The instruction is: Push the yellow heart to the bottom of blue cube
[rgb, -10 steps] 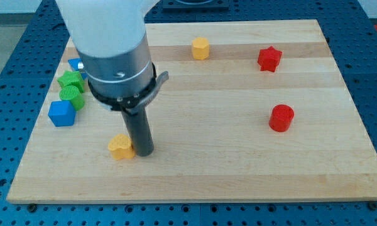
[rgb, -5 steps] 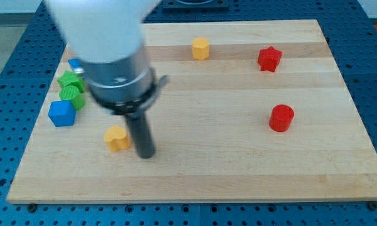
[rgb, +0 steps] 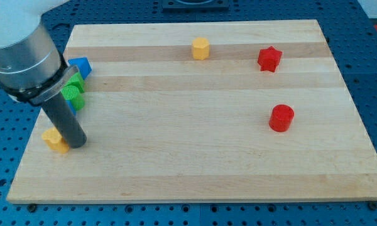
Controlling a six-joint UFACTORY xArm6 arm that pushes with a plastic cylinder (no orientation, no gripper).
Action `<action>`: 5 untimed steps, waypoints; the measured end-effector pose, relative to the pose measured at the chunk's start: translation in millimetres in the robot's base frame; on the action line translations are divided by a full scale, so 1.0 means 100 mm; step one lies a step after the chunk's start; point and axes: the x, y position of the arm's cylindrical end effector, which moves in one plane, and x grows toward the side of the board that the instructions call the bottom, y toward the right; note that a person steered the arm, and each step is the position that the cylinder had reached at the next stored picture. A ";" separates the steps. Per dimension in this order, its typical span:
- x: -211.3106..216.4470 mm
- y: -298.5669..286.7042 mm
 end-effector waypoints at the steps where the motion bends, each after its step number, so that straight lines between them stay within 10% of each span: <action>1: 0.02 0.21; 5: 0.22 -0.33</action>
